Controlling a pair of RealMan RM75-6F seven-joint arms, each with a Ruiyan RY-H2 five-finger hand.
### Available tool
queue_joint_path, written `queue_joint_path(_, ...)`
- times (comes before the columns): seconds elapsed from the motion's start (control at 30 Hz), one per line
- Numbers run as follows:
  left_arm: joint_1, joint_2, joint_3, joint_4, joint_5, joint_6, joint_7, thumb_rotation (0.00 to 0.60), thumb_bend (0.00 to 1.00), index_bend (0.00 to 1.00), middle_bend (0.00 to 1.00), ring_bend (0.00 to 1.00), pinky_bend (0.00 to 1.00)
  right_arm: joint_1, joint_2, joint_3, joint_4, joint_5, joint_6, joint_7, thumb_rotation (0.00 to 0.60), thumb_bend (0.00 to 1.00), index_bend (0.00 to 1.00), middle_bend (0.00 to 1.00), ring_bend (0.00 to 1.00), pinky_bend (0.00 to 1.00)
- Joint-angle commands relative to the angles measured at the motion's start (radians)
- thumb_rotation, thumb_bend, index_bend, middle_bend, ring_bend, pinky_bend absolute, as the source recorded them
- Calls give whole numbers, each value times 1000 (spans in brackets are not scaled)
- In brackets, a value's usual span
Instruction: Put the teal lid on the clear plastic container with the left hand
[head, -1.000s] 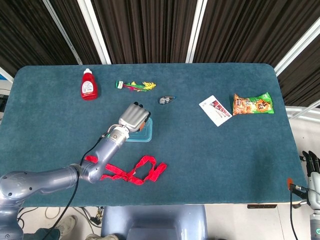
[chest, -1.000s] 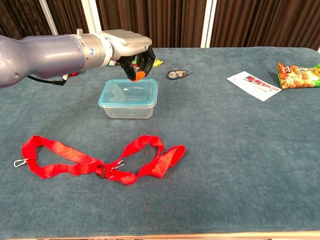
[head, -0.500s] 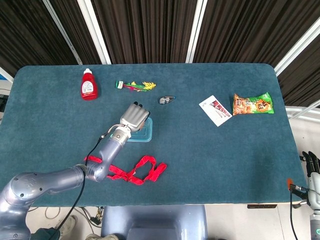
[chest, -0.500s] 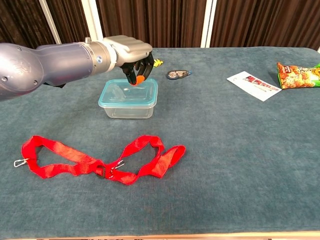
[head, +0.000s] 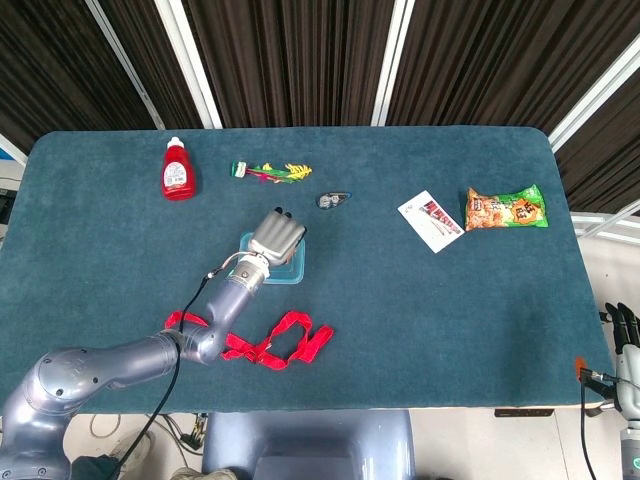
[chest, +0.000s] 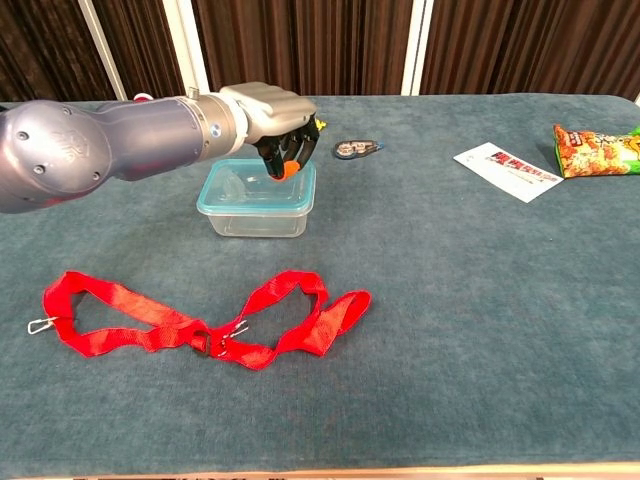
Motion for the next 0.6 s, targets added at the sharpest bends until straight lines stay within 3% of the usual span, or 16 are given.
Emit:
queue_joint_path(0.03, -1, -2, -1, 3, -2, -1, 4, 600, 490, 607, 499, 322, 276, 0, 0, 0, -1, 0, 0, 1, 600, 393, 57, 39, 23, 0)
queue_joint_path(0.6, -20, -21, -11, 25, -55, -18, 45, 600, 489, 611, 498, 322, 275, 0, 1, 0, -4, 5, -2, -1, 600, 393, 57, 39, 23, 0)
